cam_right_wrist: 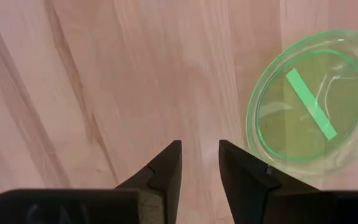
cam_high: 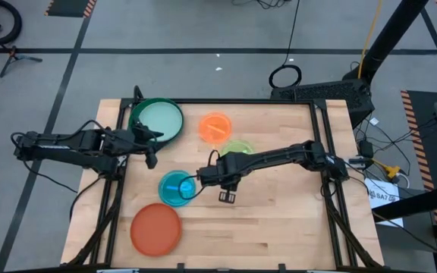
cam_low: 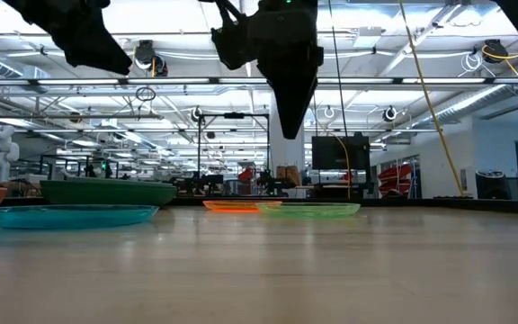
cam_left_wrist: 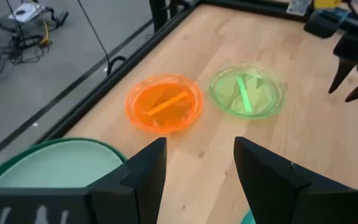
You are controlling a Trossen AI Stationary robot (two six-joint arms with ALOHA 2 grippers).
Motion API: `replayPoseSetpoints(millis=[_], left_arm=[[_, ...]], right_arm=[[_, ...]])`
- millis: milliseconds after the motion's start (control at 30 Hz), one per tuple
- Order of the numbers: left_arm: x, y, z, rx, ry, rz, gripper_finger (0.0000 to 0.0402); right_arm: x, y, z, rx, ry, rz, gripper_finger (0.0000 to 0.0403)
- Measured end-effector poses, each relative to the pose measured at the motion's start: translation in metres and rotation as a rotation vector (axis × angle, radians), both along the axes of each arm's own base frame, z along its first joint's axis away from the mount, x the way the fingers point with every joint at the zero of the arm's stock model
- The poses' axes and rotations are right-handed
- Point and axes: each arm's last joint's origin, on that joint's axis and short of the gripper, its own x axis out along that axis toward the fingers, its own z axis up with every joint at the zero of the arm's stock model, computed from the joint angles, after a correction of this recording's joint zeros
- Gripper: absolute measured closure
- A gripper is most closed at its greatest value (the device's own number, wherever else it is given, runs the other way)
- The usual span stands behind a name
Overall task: Stack plastic plates
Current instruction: Stack the dark orange plate on top of the light blue plate
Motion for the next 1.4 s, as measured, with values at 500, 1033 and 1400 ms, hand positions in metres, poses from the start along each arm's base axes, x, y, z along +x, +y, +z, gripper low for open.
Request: replayPoseSetpoints(millis=[500,1033,1400], left_arm=[[0.007,-0.007,-0.006,-0.024,0.028,-0.023,0.0209],[0.010,-0.008,-0.009,0.002,0.063,-0.033,0.0209],[0.010,-0.008,-0.009,0.064,0.100,-0.073,0.0209]], right_arm=[[0.008,-0.004,0.000,0.002,-0.073,0.061,0.0303],[0.004,-0.026,-0.001,0.001,-0.019,-0.180,0.0303],[0.006,-0.026,-0.034,-0.002,-0.039,-0.187,0.0303]])
